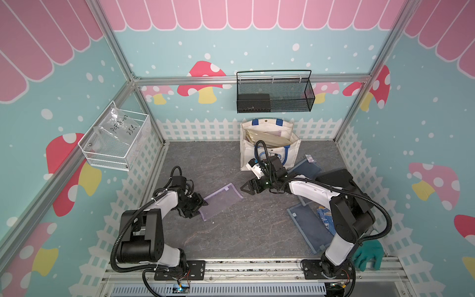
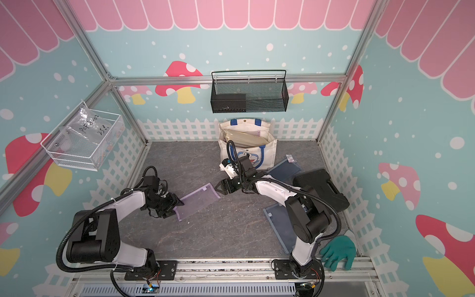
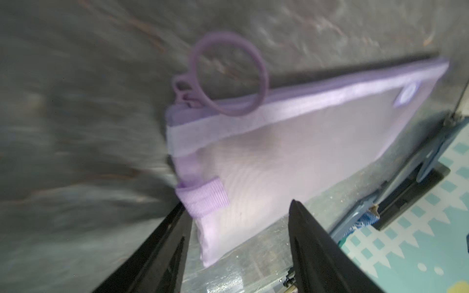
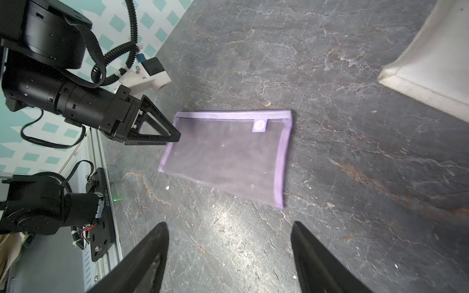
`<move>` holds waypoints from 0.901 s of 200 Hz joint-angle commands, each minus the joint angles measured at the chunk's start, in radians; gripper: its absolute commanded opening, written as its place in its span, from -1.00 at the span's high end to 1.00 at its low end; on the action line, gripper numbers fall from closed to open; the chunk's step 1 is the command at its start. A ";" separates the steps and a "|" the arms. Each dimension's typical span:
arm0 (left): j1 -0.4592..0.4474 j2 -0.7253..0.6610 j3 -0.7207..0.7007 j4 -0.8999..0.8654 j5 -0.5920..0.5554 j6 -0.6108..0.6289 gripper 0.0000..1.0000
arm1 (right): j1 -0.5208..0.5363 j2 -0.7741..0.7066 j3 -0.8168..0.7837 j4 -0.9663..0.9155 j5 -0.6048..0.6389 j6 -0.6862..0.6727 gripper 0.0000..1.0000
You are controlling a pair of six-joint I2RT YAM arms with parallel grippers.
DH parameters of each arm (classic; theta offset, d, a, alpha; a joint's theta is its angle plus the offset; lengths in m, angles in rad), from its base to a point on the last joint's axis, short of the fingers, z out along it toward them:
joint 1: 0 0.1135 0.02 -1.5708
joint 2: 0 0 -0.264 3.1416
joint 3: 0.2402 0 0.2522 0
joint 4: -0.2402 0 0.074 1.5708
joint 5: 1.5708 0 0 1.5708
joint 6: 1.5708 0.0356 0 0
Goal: Put the pencil pouch into the canvas bag
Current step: Move the pencil pouch to the center of the board.
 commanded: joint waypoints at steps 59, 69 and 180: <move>-0.509 0.008 -0.081 0.205 0.021 -0.354 -0.19 | -0.032 -0.160 -0.212 0.007 0.054 0.055 -0.56; -0.525 -0.028 -0.071 0.160 0.010 -0.352 -0.19 | -0.043 -0.168 -0.226 0.008 0.054 0.073 -0.56; -0.184 0.289 0.418 -0.035 -0.070 0.139 -0.32 | -0.056 -0.164 -0.287 0.083 -0.015 0.221 -0.72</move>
